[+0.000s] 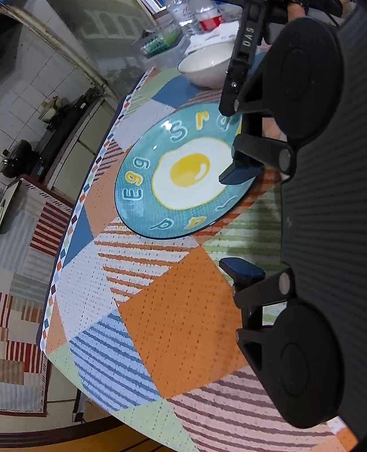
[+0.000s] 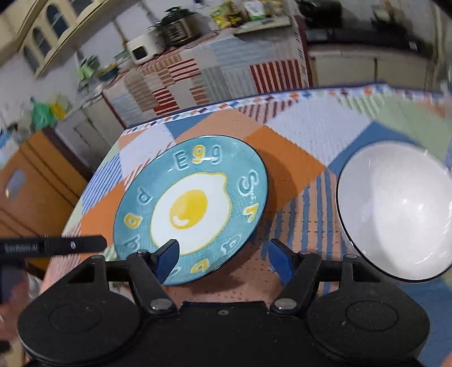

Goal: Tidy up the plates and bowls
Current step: 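Move the left gripper to the teal egg plate rim and close, then lift the egg plate and lower it onto the bunny plate stack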

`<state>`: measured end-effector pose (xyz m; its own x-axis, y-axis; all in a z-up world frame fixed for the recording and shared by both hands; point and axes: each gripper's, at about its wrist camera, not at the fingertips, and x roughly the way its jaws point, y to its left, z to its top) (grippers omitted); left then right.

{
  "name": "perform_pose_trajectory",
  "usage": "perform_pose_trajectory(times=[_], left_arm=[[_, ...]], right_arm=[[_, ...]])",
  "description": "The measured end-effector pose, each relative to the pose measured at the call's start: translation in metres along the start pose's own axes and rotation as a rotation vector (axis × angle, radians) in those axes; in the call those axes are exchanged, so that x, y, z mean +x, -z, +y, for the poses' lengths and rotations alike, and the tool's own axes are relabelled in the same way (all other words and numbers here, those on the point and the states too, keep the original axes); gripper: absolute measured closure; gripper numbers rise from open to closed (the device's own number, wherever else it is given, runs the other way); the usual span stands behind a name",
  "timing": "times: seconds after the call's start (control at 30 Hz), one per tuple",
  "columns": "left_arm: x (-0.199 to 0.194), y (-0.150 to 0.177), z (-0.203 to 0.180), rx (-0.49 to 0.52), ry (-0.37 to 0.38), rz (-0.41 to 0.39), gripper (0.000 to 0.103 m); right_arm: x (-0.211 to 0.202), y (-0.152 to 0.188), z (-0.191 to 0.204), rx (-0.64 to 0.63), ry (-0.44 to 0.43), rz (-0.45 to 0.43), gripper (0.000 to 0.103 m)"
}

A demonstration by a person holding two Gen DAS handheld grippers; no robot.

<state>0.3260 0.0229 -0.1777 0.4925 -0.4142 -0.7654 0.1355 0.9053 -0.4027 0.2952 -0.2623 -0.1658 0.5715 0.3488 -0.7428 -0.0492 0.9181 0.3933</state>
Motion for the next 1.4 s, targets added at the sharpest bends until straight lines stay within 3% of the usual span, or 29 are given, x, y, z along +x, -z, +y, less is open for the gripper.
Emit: perform_pose_trajectory(times=[0.17,0.37,0.47,0.5,0.57,0.67,0.8,1.03,1.4], left_arm=[[0.015,-0.006,-0.001,0.011,-0.016,-0.014,0.047],[0.030,-0.010,0.000,0.005,-0.027,-0.004,0.050],[0.032,-0.009,-0.001,0.012,-0.012,-0.008,0.066],[0.033,-0.008,-0.002,0.016,-0.005,0.000,0.079],[0.036,-0.004,-0.005,0.018,0.047,0.032,0.086],[0.036,0.000,-0.014,0.037,0.009,0.011,0.086],[0.034,-0.003,-0.020,0.038,-0.007,0.032,0.086],[0.003,-0.003,-0.038,0.143,-0.044,0.006,0.085],[-0.066,0.013,-0.040,0.130,0.019,0.047,0.085]], right_arm=[[0.013,-0.001,-0.006,0.038,-0.039,-0.001,0.035],[0.019,-0.005,-0.008,0.012,-0.034,-0.014,0.069],[0.022,-0.003,-0.009,-0.004,-0.011,-0.020,0.082],[0.022,-0.002,-0.012,0.006,-0.020,-0.029,0.082],[0.023,0.000,-0.015,0.030,-0.027,-0.044,0.083],[0.023,0.001,-0.017,0.042,-0.037,-0.049,0.083],[0.025,-0.008,-0.022,0.121,-0.049,0.009,0.083],[0.005,-0.006,-0.006,0.012,-0.075,0.029,0.081],[-0.048,0.007,0.020,-0.083,-0.114,-0.004,0.081]])
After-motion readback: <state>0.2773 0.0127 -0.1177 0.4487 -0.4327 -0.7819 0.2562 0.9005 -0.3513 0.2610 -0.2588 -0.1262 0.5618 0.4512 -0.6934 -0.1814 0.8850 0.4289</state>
